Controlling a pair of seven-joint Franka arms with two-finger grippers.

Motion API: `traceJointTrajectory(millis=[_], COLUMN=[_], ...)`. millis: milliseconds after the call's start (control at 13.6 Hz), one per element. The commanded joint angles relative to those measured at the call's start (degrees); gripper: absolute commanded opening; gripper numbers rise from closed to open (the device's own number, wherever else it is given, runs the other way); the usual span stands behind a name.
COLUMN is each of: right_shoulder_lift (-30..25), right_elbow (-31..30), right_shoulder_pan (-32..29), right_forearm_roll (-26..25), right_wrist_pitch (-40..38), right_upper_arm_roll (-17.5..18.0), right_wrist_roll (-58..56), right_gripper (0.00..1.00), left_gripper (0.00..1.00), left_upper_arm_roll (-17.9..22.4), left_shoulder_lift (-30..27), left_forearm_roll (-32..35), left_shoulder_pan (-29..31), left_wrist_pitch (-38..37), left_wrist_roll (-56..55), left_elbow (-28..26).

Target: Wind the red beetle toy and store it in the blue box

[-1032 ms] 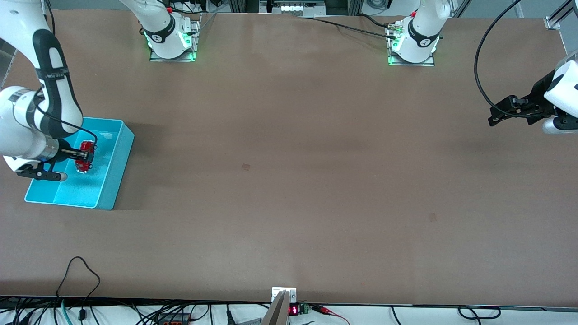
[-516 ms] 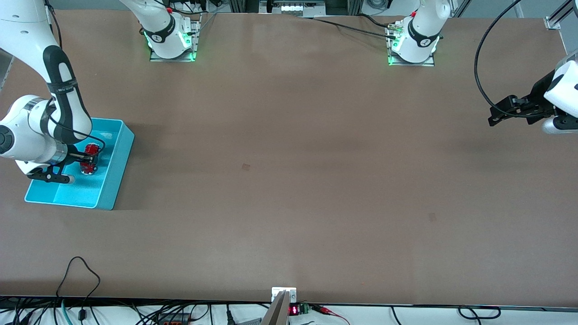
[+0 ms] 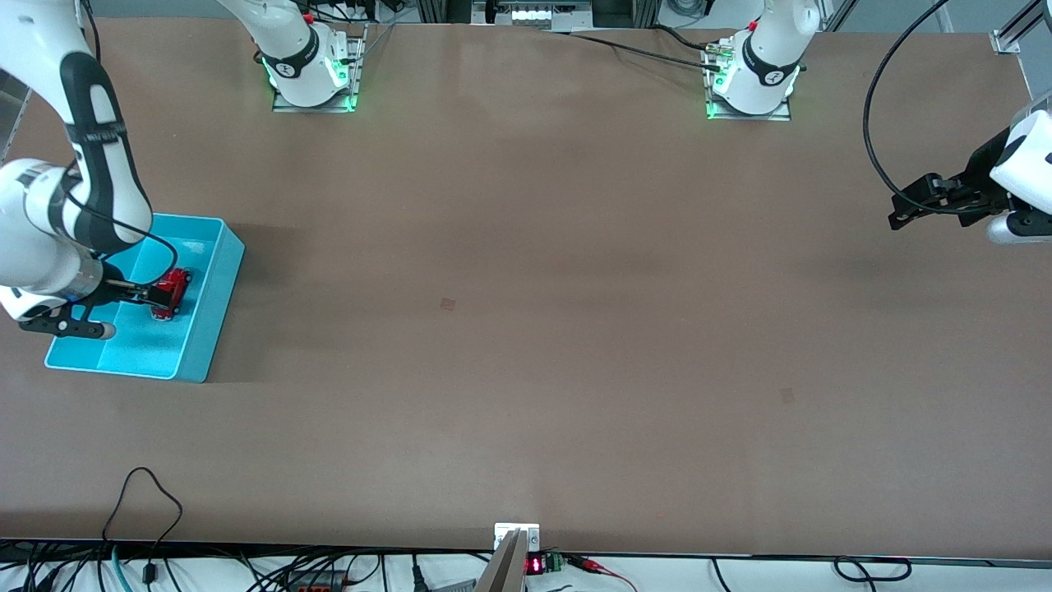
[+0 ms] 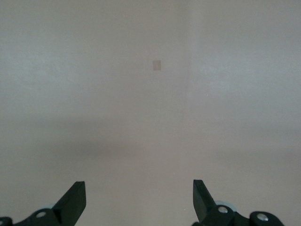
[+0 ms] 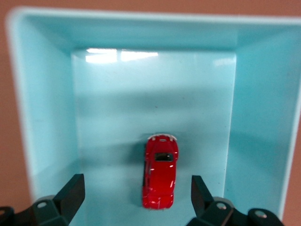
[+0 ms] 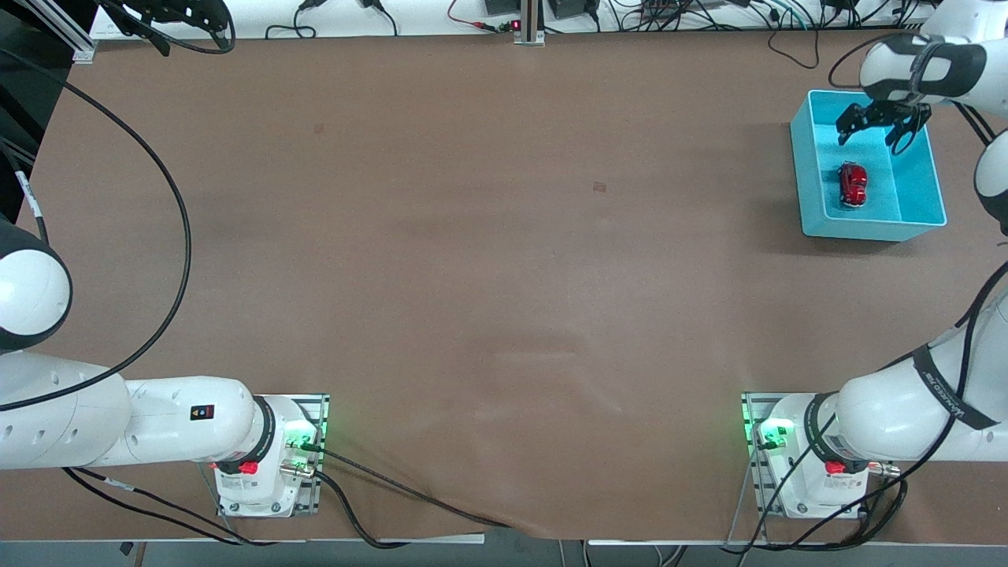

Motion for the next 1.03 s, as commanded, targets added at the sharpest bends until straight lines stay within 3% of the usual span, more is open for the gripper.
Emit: traceJointTrajectory(millis=[0, 147, 295, 590, 959], right_shoulder_lift=[-8.6, -12.1, -12.6, -14.1, -16.3], right_elbow=[1.8, 5.6, 13.8, 23.6, 26.2], right_shoulder_pan=[-0.4, -0.4, -0.7, -0.3, 1.4], right_forearm_roll=[-0.8, -0.8, -0.9, 0.4, -0.3], right_wrist_pitch=[-7.8, -13.4, -24.1, -38.8, -44.7], right_upper_arm_roll=[3.6, 6.5, 10.6, 12.6, 14.9], right_wrist_roll=[0.3, 0.3, 0.9, 1.5, 6.8], right_gripper=[1.0, 1.0, 1.0, 1.0, 1.0], left_gripper=[1.0, 1.0, 1.0, 1.0, 1.0], left_upper_arm_roll=[-0.1, -0.1, 0.0, 0.0, 0.0], left_shoulder_lift=[-0.6, -0.6, -0.6, -0.5, -0.5], left_forearm_roll=[-0.8, -0.8, -0.7, -0.8, -0.8], left_shoulder_pan=[0.5, 0.6, 0.6, 0.8, 0.8], left_wrist_pitch=[-0.5, -0.5, -0.3, -0.3, -0.3], left_wrist_roll=[0.5, 0.5, 0.5, 0.5, 0.5], left_elbow=[-0.1, -0.1, -0.1, -0.1, -0.1])
